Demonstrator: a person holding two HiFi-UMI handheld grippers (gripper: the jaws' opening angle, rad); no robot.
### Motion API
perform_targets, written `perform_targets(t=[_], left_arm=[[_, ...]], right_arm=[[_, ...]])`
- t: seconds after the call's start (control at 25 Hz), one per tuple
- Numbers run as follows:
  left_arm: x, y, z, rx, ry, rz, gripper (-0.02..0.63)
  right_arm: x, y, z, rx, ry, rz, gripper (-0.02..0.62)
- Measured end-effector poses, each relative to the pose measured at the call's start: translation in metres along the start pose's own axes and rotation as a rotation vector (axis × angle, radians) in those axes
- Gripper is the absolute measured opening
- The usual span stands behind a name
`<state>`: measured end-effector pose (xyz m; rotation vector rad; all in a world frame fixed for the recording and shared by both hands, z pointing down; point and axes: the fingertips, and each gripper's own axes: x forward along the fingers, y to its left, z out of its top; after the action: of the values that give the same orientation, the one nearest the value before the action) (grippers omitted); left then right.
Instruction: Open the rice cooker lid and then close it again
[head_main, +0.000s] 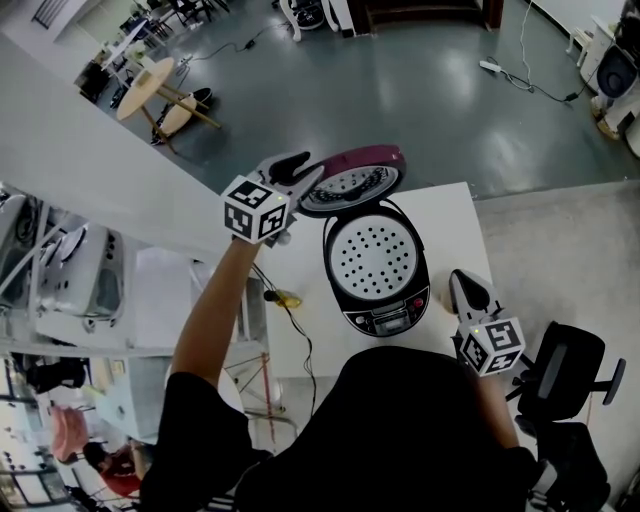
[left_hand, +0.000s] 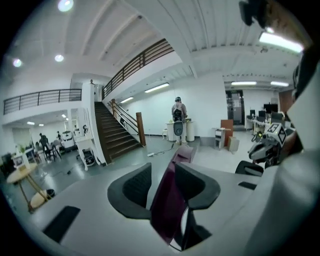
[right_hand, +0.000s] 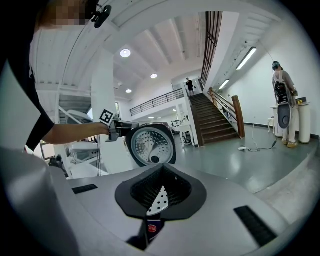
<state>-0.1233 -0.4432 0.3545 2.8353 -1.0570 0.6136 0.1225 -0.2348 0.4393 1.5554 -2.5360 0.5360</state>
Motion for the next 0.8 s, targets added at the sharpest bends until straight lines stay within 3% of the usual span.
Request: perform_targets(t=[0.16, 0.52, 0.8], left_arm=[[0.002, -0.008, 0.001, 0.133, 0.045, 0.013, 0.107], [-0.002, -0.024, -0.002, 0.137, 0.096, -0.049, 0.093], [-0.009, -0.055, -0.010, 0.216, 0.175, -0.087, 0.067]], right_arm=[[-0.003, -0.002, -0.004, 0.004, 0.001, -0.001, 0.000], [-0.013, -0.003, -0.009, 0.013, 0.003, 0.000, 0.000], [-0.020, 0.002, -0.009, 0.013, 0.001, 0.013, 0.000]])
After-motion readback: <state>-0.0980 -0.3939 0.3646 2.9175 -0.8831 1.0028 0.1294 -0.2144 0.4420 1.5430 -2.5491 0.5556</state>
